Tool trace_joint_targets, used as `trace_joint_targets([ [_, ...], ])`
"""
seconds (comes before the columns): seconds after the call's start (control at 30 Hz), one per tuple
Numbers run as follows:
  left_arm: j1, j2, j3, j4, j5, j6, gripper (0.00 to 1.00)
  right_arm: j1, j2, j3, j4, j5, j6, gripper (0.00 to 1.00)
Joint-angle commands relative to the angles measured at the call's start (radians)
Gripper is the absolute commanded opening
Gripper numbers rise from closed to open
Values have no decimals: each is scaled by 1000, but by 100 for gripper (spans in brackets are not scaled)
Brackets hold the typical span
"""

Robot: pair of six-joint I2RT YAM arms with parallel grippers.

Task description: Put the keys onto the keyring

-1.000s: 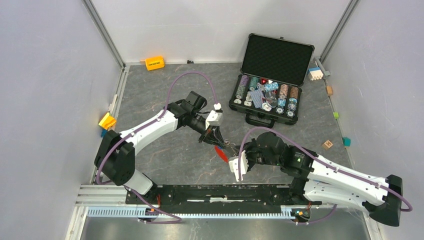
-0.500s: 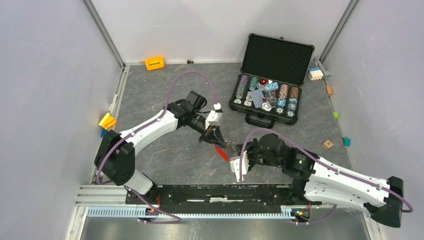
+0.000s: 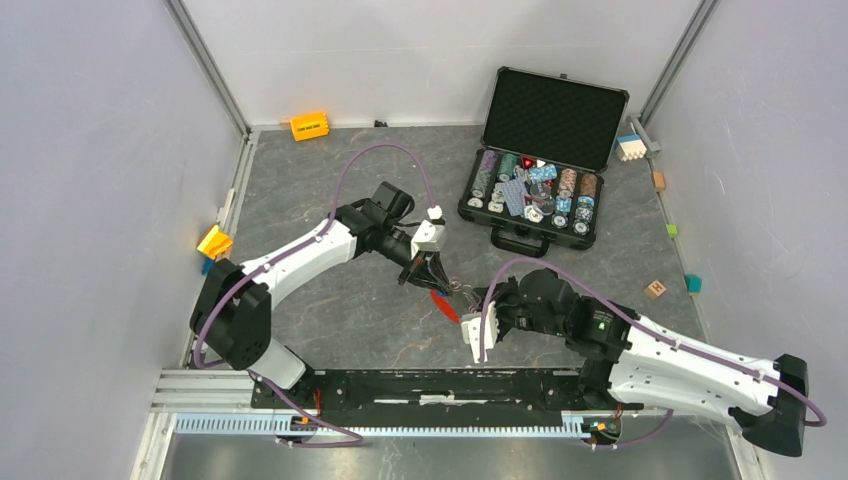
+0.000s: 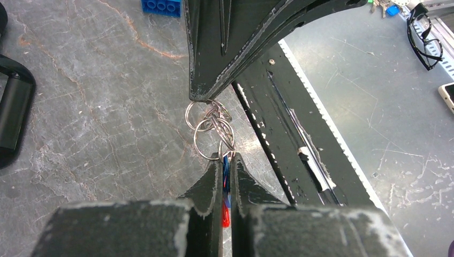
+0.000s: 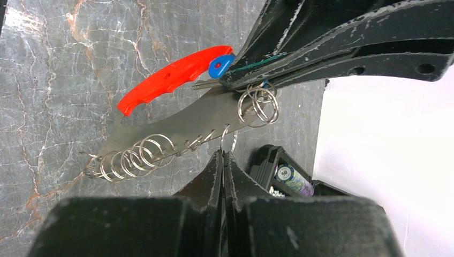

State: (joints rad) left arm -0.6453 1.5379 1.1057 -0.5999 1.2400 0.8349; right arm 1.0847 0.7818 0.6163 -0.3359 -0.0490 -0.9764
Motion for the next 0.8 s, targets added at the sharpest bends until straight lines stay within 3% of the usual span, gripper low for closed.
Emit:
trace_joint_targets([
  [0.0, -7, 5, 0, -1, 79, 30, 2, 0, -21, 4, 90, 41, -6, 6],
  [0.77, -7, 8, 8, -1, 83, 23, 2, 0, -22, 3, 51, -3, -19, 14],
])
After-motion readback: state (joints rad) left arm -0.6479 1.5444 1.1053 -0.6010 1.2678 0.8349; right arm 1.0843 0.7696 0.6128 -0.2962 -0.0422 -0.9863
